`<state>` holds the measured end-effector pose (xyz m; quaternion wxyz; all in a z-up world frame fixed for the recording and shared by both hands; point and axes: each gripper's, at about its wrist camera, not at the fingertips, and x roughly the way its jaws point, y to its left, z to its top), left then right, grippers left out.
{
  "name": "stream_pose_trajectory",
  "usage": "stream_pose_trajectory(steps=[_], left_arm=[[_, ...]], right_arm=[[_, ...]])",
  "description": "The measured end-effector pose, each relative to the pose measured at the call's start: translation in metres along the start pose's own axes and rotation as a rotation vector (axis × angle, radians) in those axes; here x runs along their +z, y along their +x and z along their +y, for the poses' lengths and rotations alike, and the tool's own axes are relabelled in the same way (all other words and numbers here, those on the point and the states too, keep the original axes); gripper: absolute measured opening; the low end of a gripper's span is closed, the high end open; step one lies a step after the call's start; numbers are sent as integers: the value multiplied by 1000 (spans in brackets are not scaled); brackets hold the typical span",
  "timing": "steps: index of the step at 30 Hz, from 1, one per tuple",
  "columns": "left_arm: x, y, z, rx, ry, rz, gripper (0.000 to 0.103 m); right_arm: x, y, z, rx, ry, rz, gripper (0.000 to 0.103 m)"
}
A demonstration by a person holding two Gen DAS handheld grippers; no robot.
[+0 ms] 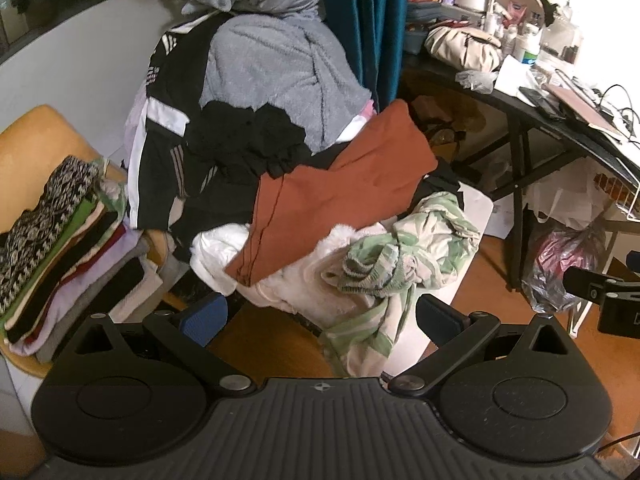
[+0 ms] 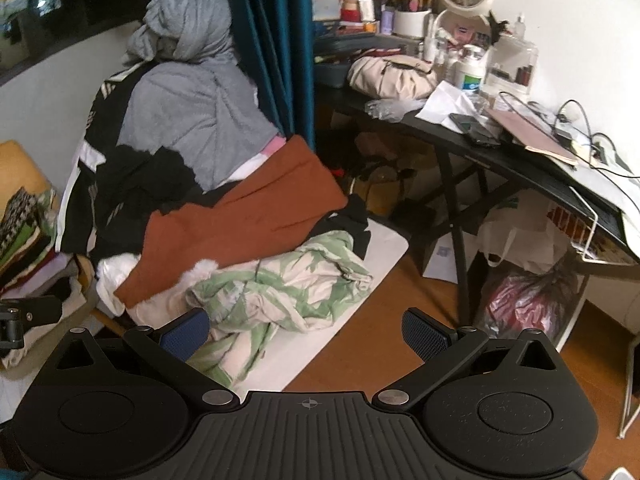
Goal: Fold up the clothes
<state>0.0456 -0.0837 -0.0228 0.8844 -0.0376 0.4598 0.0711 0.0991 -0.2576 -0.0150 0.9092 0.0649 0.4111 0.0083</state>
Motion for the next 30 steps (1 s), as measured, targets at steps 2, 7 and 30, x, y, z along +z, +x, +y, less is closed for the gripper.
stream_pose_trajectory(steps=[2,7,30], left_arm=[[-3,0,-4,12,-5,8,102],[-10,-2,-8,32,-21,26,102],[-1,-6,-26,42,24,13,102]], right_arm=[[-2,5,-4,15,-10,14,102],[-4,13,-7,51,-23,29,102],[-6,10,-25,78,15,1,102]])
